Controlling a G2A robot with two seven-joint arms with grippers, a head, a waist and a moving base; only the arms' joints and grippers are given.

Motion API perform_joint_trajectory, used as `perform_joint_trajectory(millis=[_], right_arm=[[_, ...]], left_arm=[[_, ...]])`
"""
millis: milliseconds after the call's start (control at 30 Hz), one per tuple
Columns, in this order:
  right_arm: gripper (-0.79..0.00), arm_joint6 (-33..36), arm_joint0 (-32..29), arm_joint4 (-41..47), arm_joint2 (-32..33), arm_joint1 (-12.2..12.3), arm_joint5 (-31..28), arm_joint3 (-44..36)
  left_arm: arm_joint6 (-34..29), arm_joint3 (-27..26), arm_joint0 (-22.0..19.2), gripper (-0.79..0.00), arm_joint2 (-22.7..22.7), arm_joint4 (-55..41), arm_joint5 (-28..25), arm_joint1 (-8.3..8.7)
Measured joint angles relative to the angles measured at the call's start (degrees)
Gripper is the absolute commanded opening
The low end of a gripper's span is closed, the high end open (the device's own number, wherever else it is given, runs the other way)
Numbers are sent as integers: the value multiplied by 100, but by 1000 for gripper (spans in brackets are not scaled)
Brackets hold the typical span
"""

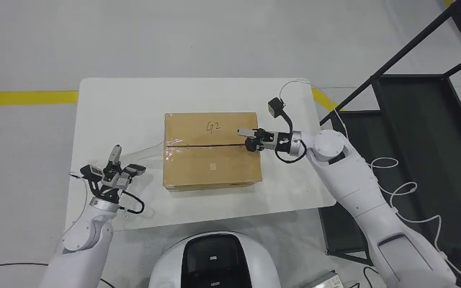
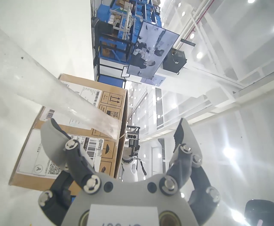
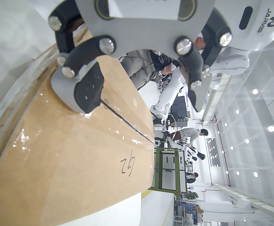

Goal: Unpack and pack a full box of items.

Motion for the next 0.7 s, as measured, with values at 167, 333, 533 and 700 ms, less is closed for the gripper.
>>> perform_joint_trajectory(millis=[167, 333, 533, 700], right_arm=[[0, 0, 0, 0, 0, 0, 0, 0], [0, 0, 0, 0, 0, 0, 0, 0], [0, 0, 0, 0, 0, 0, 0, 0], [0, 0, 0, 0, 0, 0, 0, 0]], left_arm=[[16, 0, -7, 0, 5, 0, 16, -2], [16, 0, -7, 0, 5, -1, 15, -2], [241, 9, -15, 0, 21, 58, 126, -20], [725, 102, -100, 0, 198, 63, 263, -98]])
